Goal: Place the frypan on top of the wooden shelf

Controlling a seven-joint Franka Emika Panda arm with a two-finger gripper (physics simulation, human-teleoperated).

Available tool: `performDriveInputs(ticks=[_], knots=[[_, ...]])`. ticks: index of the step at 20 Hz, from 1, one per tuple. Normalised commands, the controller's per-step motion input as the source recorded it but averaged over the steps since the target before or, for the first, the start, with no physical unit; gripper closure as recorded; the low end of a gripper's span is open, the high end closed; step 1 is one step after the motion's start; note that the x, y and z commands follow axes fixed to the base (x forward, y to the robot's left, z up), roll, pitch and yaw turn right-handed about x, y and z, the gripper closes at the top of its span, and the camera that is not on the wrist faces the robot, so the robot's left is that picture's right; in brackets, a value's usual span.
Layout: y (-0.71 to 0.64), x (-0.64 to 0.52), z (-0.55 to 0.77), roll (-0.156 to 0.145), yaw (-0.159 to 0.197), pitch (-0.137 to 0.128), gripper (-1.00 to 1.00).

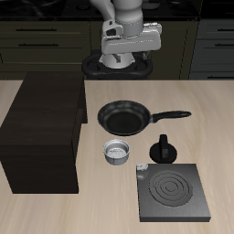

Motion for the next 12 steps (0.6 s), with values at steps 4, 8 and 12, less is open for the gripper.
performDriveInputs(ticks=[4, 8, 12], knots=[[0.26, 0.02, -0.13, 0.035, 0.026, 0.003, -1.0], [0.17, 0.03, -0.17, 0.013, 0.014, 0.02, -1.0], [0.11, 0.06, -0.22, 0.001, 0.004, 0.012, -1.0]])
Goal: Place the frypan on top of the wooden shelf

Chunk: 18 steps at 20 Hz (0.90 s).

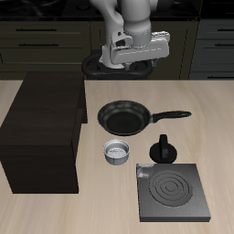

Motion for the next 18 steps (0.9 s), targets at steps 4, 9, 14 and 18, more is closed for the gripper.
performDriveInputs(ticks=[4, 9, 14, 18], knots=[[-0.01, 0.11, -0.19, -0.018, -0.037, 0.015, -1.0], [0.09, 0.03, -0.34, 0.011, 0.002, 0.016, -1.0], [0.03, 0.03, -0.32, -0.014, 0.02, -0.007, -1.0], [0.0, 0.07, -0.29, -0.007, 0.022, 0.019, -1.0]])
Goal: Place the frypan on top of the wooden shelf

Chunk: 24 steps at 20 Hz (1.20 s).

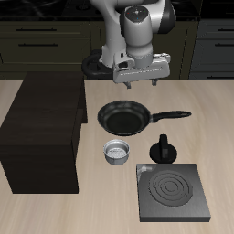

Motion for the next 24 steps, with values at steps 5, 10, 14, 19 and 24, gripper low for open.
performDriveInputs(ticks=[5, 10, 14, 19, 24], knots=[[0.0, -0.02, -0.25, -0.016, -0.006, 0.011, -1.0], [0.05, -0.08, -0.25, -0.006, 0.034, 0.002, -1.0], [0.05, -0.04, -0.24, 0.017, 0.06, -0.009, -1.0], [0.06, 0.06, -0.28, 0.004, 0.051, 0.023, -1.0], [-0.03, 0.03, -0.22, -0.005, -0.001, 0.025, -1.0]])
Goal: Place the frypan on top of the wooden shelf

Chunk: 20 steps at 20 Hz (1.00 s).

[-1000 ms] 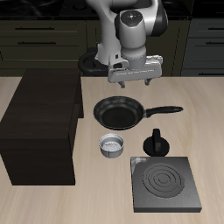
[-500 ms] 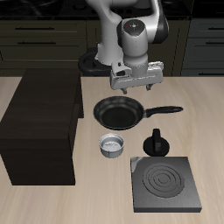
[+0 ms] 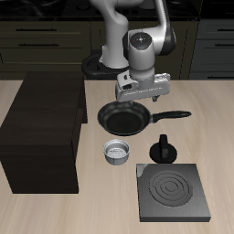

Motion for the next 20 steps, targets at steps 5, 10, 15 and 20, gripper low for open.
performDriveInputs(ticks=[5, 10, 15, 20], knots=[[0.0, 0.03, -0.24, 0.0, 0.005, 0.042, -1.0], [0.16, -0.08, -0.18, 0.023, -0.004, 0.023, -1.0], [0.07, 0.01, -0.23, 0.024, 0.013, 0.053, -1.0], [0.0, 0.12, -0.26, 0.033, 0.034, 0.01, 1.0]])
